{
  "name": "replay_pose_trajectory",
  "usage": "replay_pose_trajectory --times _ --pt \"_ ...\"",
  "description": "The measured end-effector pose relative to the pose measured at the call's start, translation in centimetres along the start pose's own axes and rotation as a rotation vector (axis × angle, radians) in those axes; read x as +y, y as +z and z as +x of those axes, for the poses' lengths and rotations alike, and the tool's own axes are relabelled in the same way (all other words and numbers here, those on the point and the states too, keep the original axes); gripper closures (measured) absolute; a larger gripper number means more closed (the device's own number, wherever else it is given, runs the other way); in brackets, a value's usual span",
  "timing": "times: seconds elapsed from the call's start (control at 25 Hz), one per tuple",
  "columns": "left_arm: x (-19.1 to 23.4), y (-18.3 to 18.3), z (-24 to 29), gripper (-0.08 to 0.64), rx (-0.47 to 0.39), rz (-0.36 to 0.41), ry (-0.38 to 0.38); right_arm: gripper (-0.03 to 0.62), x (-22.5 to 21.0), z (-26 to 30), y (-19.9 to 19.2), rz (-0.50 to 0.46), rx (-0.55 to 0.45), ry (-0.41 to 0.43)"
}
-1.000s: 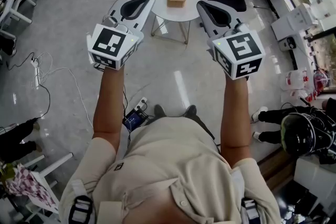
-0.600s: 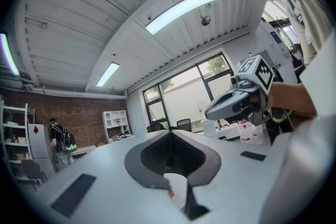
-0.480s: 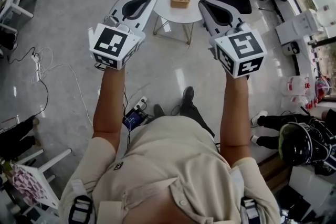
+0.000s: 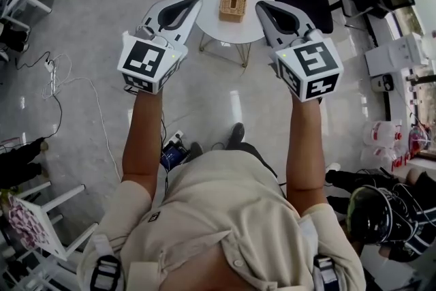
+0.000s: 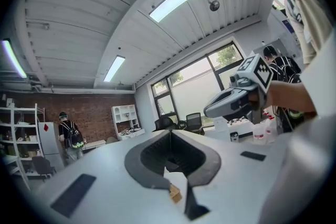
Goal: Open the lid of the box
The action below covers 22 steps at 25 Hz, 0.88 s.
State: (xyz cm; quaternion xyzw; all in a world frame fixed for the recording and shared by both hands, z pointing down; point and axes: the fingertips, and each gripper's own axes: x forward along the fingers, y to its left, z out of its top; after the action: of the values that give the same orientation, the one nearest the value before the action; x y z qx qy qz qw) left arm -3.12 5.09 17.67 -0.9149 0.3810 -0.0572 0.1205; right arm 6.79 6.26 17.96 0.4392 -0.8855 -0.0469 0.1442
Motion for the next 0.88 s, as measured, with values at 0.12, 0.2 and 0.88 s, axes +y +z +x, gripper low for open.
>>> replay_pose_trajectory --times 0.12,0.2,0.88 --pt "-0.1 -0.4 2.1 0.551 0.01 0.002 0.024 0.6 -2.1 0.7 -0.7 -0.004 -0.007 0.024" --pt "-0.1 -0.4 3.5 0.551 0.018 0.001 0.043 0.6 -3.5 1.1 -1.0 -0.005 -0.011 0.04" --pt "0.3 -1.3 10.8 0.551 0.071 0.017 0.118 0.6 -11.2 3.6 -3.1 0.008 -0.025 0.106"
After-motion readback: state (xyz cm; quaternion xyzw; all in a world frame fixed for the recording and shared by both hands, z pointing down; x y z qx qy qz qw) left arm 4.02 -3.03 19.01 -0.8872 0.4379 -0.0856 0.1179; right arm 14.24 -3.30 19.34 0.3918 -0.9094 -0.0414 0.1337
